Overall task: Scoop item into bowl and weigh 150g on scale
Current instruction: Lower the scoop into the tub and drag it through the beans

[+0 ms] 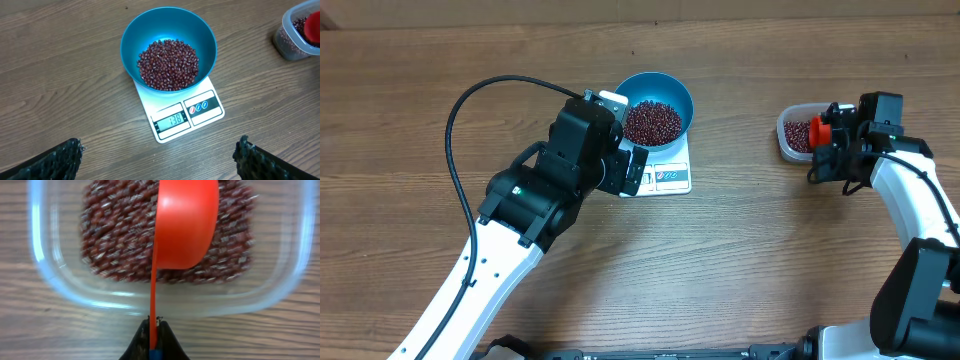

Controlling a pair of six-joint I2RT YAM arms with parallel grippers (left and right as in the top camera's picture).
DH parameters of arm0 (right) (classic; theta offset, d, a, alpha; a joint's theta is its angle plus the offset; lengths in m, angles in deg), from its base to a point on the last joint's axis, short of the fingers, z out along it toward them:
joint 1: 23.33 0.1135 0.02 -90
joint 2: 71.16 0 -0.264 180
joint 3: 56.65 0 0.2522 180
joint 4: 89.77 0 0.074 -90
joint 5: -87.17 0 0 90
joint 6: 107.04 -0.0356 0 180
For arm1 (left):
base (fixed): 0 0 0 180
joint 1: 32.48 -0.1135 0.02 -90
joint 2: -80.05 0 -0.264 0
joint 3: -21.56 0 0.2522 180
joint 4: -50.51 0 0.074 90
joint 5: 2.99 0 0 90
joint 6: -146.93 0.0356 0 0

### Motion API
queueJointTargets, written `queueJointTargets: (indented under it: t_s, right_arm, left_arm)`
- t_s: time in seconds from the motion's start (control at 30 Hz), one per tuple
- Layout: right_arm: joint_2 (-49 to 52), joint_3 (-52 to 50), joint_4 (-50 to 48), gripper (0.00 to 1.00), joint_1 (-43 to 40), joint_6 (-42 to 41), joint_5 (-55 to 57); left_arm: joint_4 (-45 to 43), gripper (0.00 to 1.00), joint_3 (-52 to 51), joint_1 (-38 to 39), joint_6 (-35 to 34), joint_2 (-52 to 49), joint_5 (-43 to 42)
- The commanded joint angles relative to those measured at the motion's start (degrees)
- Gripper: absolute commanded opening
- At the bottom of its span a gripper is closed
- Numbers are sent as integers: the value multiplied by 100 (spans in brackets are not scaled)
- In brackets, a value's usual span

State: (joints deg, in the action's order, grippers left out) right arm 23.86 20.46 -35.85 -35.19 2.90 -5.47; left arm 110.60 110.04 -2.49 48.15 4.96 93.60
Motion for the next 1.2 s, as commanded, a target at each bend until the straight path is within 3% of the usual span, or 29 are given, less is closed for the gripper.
queueJointTargets:
  t_s: [0.0, 0.7, 1.17]
  right_arm:
    - [52, -35, -157, 4, 26, -2, 688]
    - [378, -35, 240, 4, 286, 0, -647]
    - [378, -35, 254, 4, 284, -7, -647]
  left_arm:
    - [-4, 100, 116, -9, 105, 81, -48]
    - [-4, 100, 116, -9, 105, 81, -48]
    - [-4, 100, 116, -9, 105, 81, -48]
